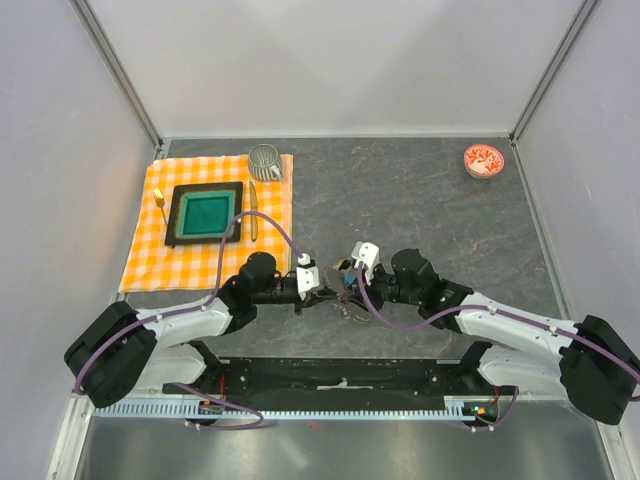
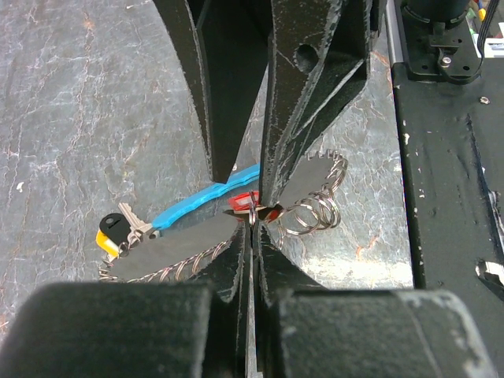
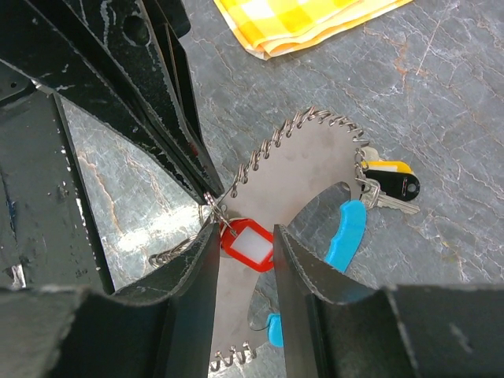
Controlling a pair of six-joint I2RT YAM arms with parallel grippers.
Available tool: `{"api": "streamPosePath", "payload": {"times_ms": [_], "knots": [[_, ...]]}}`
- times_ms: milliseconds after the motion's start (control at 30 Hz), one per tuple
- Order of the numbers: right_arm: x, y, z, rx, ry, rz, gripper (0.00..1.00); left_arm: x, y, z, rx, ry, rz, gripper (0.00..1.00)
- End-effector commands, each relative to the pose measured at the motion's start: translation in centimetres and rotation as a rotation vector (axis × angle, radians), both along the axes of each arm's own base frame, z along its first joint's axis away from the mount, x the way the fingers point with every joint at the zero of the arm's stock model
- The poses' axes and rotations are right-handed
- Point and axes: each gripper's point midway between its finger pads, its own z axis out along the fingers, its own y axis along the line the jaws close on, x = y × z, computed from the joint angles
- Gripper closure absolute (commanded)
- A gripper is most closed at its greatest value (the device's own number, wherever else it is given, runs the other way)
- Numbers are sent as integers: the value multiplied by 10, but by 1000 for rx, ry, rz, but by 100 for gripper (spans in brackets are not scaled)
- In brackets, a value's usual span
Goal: Put the keys on the keyring
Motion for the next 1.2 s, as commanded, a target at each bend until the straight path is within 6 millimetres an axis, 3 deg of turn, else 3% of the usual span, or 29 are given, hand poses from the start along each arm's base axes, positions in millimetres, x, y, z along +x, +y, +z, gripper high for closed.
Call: {"api": "streamPosePath", "payload": {"times_ms": [0, 167, 300, 567, 1167], "knots": [[11, 13, 30, 69, -75, 22, 59, 2, -10, 34, -73, -109, -53, 98], [12, 11, 29, 67, -82, 23, 60, -1, -11, 34, -68, -110, -71, 98], [8, 12, 27, 63, -76, 50, 67, -2, -10, 33, -60, -111, -76, 98], [6, 11, 25, 57, -76, 57, 100, -2, -9, 34, -62, -115, -76, 98], [5, 14, 22, 64, -51, 69, 100, -11, -7, 49, -119, -146, -97, 98]]}}
